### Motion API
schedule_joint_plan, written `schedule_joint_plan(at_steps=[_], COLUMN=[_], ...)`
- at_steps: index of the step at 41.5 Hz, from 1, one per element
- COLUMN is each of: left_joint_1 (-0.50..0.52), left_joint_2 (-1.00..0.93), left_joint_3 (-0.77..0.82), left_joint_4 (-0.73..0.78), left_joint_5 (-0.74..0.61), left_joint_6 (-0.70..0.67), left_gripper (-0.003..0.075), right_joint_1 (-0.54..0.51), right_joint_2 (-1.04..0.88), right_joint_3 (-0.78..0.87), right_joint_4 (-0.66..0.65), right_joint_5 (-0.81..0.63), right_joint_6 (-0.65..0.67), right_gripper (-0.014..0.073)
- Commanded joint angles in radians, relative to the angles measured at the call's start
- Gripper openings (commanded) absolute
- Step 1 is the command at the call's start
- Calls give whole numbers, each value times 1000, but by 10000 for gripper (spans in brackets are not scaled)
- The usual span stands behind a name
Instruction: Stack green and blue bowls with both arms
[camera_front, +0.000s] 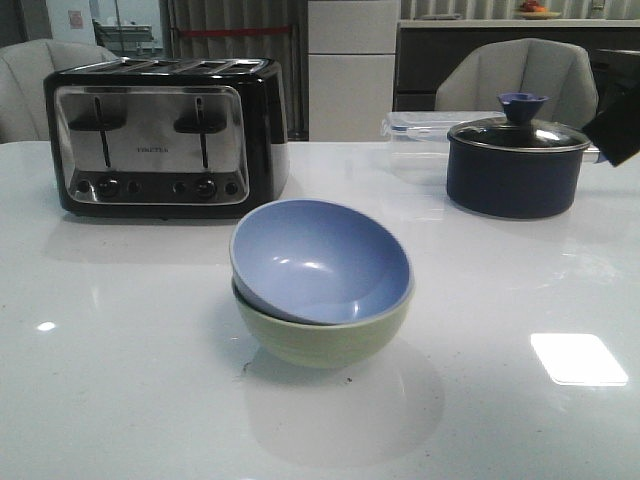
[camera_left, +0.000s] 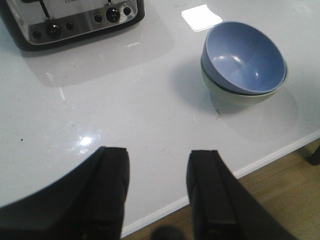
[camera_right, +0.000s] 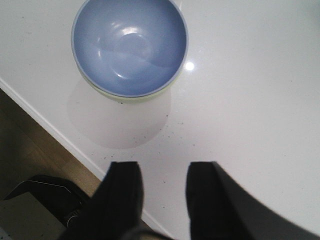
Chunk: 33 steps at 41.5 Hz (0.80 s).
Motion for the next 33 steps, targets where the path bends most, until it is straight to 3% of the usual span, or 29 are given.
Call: schedule_joint_plan(at_steps=[1, 5, 7, 33], left_joint_1=[0, 0, 0, 0], left_joint_2=[8, 8, 8, -5], left_joint_3=[-27, -27, -27, -21], left_joint_4=[5, 5, 7, 5], left_joint_5=[-78, -78, -78, -86], left_joint_6=[-19, -21, -21, -21], left_gripper=[249, 125, 90, 99], right_joint_1=[-4, -4, -4, -4], right_joint_2=[-13, -13, -13, -13], right_joint_3=[-28, -28, -28, -28], right_joint_4=[-12, -12, -12, -12], right_joint_5=[-65, -65, -65, -52], right_joint_6=[-13, -13, -13, -13], right_gripper=[157, 53, 57, 57])
